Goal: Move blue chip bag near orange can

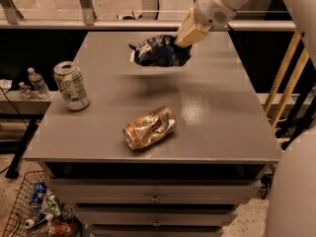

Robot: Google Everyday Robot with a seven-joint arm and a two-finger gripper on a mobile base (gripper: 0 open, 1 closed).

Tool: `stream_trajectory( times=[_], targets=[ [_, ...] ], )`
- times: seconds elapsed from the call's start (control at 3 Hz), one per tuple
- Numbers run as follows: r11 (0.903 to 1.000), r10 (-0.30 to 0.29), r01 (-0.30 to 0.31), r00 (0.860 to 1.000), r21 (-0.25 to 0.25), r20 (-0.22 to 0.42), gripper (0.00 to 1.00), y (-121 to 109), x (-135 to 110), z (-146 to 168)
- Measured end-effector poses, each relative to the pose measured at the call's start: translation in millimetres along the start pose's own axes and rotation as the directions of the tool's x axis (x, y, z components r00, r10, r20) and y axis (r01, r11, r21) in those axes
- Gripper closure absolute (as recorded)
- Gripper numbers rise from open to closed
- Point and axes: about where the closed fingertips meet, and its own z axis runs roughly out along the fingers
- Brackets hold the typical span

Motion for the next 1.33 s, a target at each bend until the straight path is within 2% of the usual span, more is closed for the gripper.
stream_trajectory(
  times=[0.33, 0.67, 1.0, 1.33],
  targets=[
    [0.9924, -0.034, 0.032, 0.999, -0.119, -0.010, 1.00, 28.9, -9.2, -0.8],
    [0.9854, -0.038, 0.025, 0.997, -0.168, -0.072, 1.00, 46.6, -15.1, 0.6],
    [0.9820, -0.016, -0.012, 0.989, -0.189, -0.146, 1.00, 58.4, -16.5, 2.8],
    [0.9775, 0.020, -0.057, 0.983, -0.203, -0.180, 1.00, 65.0, -16.9, 5.5]
  ],
)
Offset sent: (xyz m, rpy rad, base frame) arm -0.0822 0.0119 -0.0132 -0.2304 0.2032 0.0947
